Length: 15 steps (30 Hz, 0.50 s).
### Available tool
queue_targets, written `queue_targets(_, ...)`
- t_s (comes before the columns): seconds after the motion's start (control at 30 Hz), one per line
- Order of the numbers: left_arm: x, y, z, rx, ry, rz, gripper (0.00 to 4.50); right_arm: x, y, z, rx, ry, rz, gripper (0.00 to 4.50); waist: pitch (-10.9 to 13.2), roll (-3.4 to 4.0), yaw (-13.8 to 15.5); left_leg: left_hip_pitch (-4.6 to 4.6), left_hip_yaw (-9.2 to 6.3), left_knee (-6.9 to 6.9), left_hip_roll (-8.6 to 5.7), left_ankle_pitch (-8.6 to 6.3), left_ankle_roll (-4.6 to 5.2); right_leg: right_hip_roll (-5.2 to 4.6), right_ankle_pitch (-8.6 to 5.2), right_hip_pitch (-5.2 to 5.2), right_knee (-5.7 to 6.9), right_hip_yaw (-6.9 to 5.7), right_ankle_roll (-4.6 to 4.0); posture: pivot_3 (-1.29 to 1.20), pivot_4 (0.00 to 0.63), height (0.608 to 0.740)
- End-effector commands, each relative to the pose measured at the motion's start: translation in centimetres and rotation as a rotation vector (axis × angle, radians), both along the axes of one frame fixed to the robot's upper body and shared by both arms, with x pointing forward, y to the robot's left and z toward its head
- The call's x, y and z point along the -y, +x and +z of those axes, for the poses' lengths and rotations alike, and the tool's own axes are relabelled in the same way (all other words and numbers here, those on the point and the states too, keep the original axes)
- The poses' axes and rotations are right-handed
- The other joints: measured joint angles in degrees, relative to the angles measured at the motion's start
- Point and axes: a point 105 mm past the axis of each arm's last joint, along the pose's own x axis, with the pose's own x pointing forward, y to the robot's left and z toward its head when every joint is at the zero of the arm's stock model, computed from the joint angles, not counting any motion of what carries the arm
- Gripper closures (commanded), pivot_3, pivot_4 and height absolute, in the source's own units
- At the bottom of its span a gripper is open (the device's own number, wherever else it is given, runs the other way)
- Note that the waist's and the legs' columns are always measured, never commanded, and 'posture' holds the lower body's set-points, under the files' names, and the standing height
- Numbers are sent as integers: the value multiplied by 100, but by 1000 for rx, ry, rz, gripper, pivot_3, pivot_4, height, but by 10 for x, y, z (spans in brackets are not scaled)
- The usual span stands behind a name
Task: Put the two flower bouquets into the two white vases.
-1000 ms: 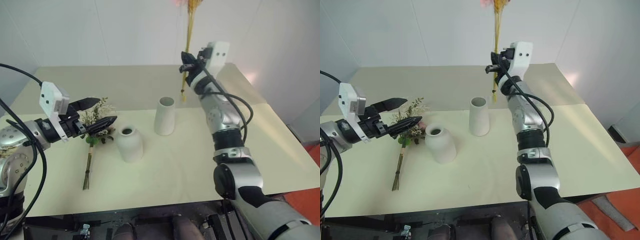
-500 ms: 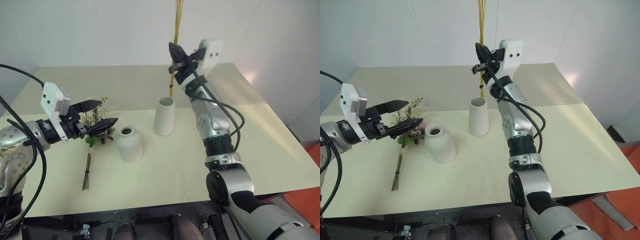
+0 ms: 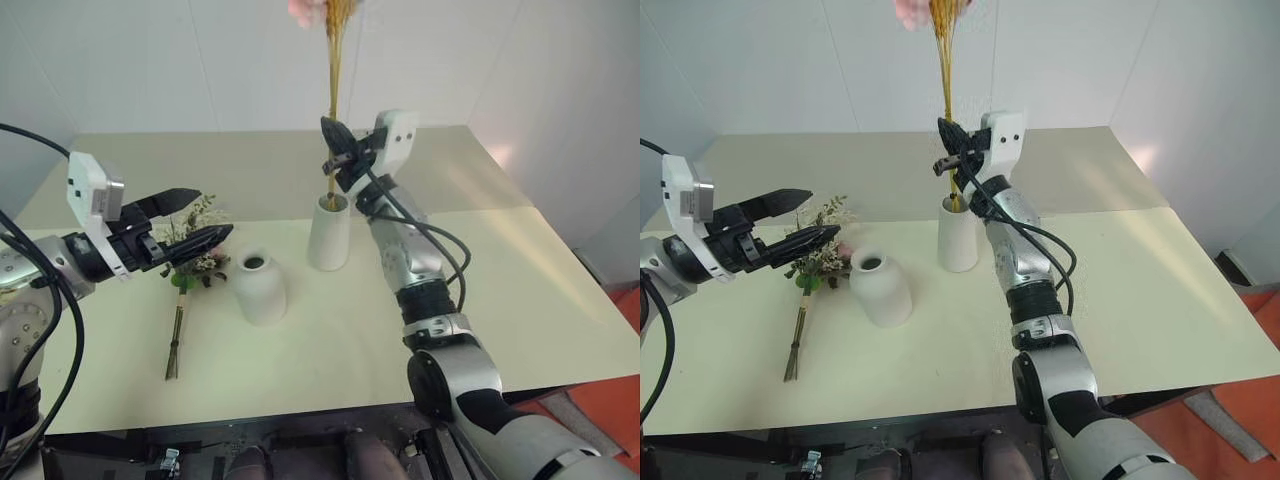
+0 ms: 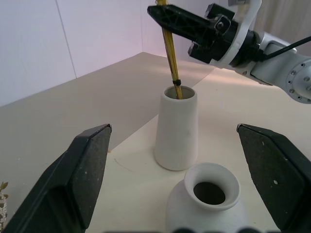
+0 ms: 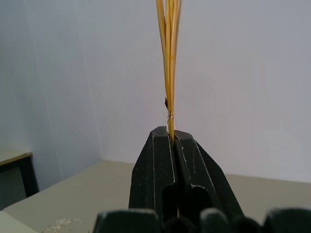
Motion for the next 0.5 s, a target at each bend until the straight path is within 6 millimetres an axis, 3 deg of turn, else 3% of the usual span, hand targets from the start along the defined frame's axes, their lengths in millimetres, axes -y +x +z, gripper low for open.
queue_targets(0.03, 0, -9, 15, 63, 18, 0, 0, 0, -6, 0, 63, -13, -10, 4482, 0, 0, 0, 0, 0, 0, 0, 0, 0, 0, 0, 0, -1, 0, 0, 0, 150, 740)
queue_targets(0.13, -2, -10, 15, 65, 19, 10, 0, 3, -8, -13, 68, -43, -26, 3731, 0, 0, 0, -1, 0, 0, 0, 0, 0, 0, 0, 0, -2, 0, 0, 0, 150, 740)
queue_targets(0.27, -4, -10, 13, 60, 20, 29, 0, 10, -15, -26, 87, -82, -42, 2381, 0, 0, 3, 1, 0, 0, 0, 0, 0, 0, 0, 1, 0, 0, 1, 0, 150, 740)
queue_targets(0.5, -26, 2, -4, -18, 69, 202, 0, 31, -54, -27, 160, -158, -15, 8, 0, 0, 37, -1, 0, 0, 0, 0, 0, -1, -8, 0, -1, 1, 12, 0, 150, 740)
